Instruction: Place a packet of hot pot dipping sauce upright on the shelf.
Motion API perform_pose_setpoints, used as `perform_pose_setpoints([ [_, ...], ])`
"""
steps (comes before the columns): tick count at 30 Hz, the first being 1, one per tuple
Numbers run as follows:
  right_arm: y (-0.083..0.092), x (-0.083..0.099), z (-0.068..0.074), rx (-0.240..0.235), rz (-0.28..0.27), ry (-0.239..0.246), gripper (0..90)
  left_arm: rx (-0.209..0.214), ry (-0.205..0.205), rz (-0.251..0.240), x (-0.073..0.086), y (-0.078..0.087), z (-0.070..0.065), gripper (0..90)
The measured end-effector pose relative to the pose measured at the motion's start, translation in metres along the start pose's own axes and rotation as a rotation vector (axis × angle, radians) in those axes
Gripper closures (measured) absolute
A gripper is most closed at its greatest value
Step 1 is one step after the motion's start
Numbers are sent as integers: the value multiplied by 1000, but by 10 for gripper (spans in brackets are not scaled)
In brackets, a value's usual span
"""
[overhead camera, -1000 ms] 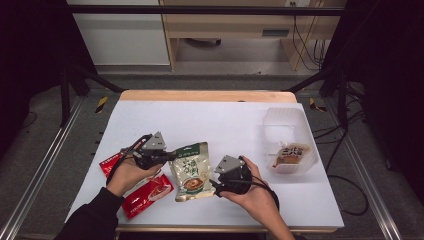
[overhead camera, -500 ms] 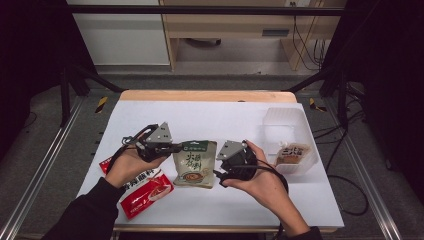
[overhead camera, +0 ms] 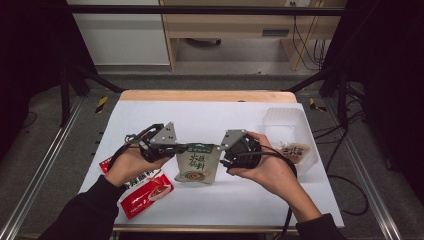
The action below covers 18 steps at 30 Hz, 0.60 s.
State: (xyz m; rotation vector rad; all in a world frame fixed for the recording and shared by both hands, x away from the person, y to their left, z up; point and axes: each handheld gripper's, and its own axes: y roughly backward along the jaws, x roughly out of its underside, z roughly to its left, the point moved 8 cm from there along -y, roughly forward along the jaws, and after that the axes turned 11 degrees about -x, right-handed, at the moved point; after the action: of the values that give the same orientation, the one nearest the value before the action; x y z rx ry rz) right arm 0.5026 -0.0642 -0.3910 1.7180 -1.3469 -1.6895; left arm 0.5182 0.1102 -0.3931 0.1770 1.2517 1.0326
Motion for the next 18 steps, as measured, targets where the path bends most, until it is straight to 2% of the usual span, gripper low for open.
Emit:
perform_pose_setpoints([
  [5, 5, -4, -3, -21, 7, 10, 388, 7, -18, 2, -3, 0, -3, 900],
  [7, 6, -6, -2, -43, 7, 17, 447, 12, -23, -2, -5, 0, -4, 900],
  [10, 7, -8, -2, -58, 23, 35, 482, 15, -31, -3, -7, 0, -6, 900],
  [18, 8, -15, -3, -78, 55, 58, 498, 26, -43, -7, -11, 0, -12, 900],
])
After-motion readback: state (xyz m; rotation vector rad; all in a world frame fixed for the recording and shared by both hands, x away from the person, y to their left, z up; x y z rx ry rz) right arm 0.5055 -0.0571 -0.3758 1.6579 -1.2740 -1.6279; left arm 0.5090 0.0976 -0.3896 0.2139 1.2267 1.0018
